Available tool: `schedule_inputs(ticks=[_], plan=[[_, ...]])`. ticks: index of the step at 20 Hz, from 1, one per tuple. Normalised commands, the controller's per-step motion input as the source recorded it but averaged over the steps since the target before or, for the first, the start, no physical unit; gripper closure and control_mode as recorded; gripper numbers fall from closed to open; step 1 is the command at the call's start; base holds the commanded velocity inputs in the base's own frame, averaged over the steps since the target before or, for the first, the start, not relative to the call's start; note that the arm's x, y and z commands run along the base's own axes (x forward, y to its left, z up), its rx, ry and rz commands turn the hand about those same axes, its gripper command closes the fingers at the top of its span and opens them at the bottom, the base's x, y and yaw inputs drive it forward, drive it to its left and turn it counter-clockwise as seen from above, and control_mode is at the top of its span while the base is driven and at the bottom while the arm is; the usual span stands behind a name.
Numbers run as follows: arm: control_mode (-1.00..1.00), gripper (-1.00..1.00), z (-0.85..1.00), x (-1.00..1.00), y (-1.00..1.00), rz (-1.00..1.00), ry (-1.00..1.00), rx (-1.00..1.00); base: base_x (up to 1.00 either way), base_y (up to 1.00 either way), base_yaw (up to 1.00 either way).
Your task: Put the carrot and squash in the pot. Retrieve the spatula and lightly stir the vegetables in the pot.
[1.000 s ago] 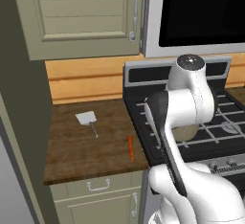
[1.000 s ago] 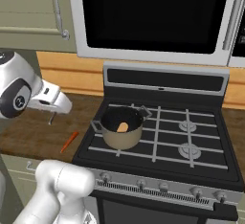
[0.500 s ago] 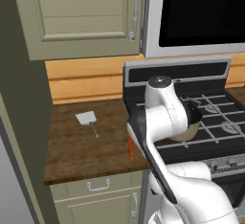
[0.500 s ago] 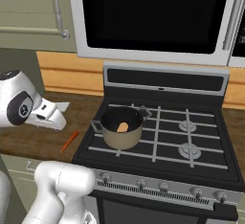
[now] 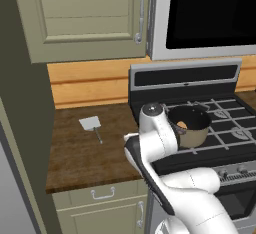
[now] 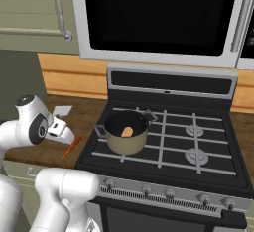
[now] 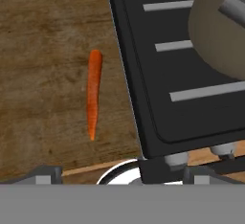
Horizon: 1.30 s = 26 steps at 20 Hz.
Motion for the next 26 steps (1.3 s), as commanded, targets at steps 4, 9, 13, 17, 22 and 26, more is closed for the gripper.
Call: schedule_inputs(ticks=[4,9,13,17,22,26], plan=[[-1.0,-1.0,-0.3,0.94,0.16,-0.02,0.03,0.04,0.0,0.0,0.0],[-1.0,-1.0,-0.26,0.98,0.14,-0.05,0.07,0.02,0.0,0.0,0.0],[-1.0,-1.0,-0.35,0.74,0.2,-0.04,0.12,0.0,0.0,0.0,0.0],[-1.0,-1.0,-0.32,0.68,0.23,-0.03,0.14,0.0,0.0,0.0,0.0],[-1.0,-1.0,-0.32,0.42,0.08,-0.04,0.14,0.0,0.0,0.0,0.0],[-1.0,-1.0,-0.48,0.02,0.0,-0.08,0.09,0.0,0.0,0.0,0.0]])
